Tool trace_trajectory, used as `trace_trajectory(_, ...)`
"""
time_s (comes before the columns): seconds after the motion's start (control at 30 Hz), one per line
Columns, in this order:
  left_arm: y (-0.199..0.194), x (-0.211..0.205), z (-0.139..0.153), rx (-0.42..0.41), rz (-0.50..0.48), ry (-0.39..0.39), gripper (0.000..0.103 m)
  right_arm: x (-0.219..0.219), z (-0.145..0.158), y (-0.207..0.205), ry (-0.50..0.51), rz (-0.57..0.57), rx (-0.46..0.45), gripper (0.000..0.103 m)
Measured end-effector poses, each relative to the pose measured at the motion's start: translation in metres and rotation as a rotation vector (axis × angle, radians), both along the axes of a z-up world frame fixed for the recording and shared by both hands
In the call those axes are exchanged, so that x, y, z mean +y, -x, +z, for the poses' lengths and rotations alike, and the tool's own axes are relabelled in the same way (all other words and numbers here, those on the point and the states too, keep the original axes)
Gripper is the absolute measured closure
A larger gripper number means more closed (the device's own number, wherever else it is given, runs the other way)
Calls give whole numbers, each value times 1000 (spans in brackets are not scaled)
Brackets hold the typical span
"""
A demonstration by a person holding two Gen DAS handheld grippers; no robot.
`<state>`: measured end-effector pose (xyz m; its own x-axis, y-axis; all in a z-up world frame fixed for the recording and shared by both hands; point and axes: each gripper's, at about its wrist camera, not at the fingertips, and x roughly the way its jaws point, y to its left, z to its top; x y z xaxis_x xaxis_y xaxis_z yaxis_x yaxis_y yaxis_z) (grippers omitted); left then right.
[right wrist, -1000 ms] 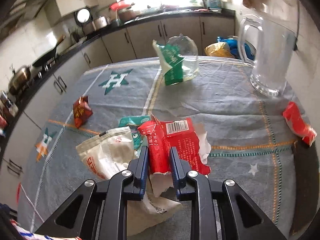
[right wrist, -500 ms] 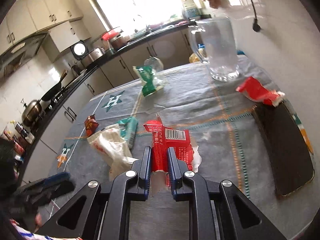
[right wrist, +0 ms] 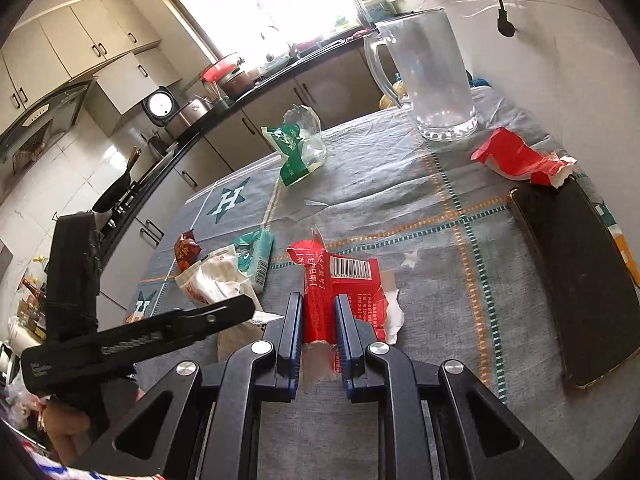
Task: Collect trash
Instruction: 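Grasp the red snack wrapper with right gripper while left gripper grasps white printed bag, then lift the red wrapper and white printed bag off the table with both grippers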
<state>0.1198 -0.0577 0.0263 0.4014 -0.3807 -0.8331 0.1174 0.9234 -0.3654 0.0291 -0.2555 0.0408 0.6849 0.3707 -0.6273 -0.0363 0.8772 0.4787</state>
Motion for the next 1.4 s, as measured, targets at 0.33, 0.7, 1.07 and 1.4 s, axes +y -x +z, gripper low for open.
trace_trajectory(0.33, 68, 21, 50, -158, -29, -46, 48, -3, -2, 3, -31, 5, -8, 86)
trace_trajectory(0.7, 178, 99, 60, -215, 45, -151, 47, 6, -6, 4, -115, 84, -11, 86)
trace_trajectory(1.07, 250, 176, 57, -296, 261, -185, 47, 30, -2, 14, -72, 102, 7, 86)
trace_trajectory(1.4, 281, 205, 55, -342, 310, -199, 47, 47, 20, 92, -70, 125, -25, 86)
